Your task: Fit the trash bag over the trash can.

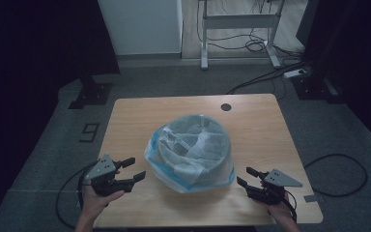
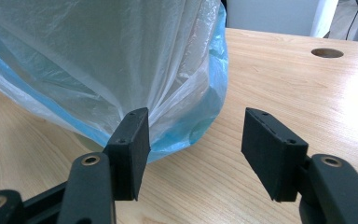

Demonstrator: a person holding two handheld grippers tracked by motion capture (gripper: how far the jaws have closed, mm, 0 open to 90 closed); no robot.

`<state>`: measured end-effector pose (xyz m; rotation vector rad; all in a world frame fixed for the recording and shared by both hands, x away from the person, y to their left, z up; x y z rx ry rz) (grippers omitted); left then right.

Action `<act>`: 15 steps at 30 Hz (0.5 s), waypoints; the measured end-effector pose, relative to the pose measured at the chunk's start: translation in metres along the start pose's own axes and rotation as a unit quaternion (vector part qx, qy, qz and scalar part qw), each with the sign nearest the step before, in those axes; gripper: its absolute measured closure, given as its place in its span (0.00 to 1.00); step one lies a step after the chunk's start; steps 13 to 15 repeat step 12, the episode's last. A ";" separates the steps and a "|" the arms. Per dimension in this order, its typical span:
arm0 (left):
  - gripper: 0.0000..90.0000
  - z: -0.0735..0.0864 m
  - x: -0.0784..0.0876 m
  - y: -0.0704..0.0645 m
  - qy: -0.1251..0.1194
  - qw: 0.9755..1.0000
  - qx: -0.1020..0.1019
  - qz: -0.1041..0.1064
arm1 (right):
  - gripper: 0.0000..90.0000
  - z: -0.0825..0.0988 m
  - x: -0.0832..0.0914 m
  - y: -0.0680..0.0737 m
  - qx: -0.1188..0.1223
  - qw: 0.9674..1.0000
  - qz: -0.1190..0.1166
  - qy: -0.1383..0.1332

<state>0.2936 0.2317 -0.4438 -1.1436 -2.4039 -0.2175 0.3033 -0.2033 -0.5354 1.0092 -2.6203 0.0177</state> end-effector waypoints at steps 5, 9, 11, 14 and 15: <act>0.38 0.011 -0.001 0.003 0.003 1.000 0.011 -0.005 | 0.45 -0.001 0.000 0.000 0.001 1.000 0.000 -0.002; 0.38 0.012 -0.002 0.005 0.001 1.000 0.013 -0.005 | 0.45 -0.001 -0.001 0.001 0.001 1.000 0.000 -0.002; 0.38 0.014 -0.004 0.005 0.000 1.000 0.016 -0.006 | 0.44 -0.001 0.000 0.001 0.001 1.000 0.002 -0.002; 0.38 0.015 -0.005 0.005 0.001 1.000 0.016 -0.006 | 0.44 -0.001 -0.001 0.000 0.000 1.000 0.002 -0.003; 0.38 0.015 -0.005 0.005 0.001 1.000 0.016 -0.006 | 0.44 -0.001 -0.001 0.000 0.000 1.000 0.002 -0.003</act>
Point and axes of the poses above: each handheld gripper's, and its own axes: x roughly backward along the jaws, z roughly out of its underside, y roughly to its left, the point moved 5 cm from there along -x, roughly forward along the jaws, and after that the axes turned 1 degree about y, right-handed, at the moved point
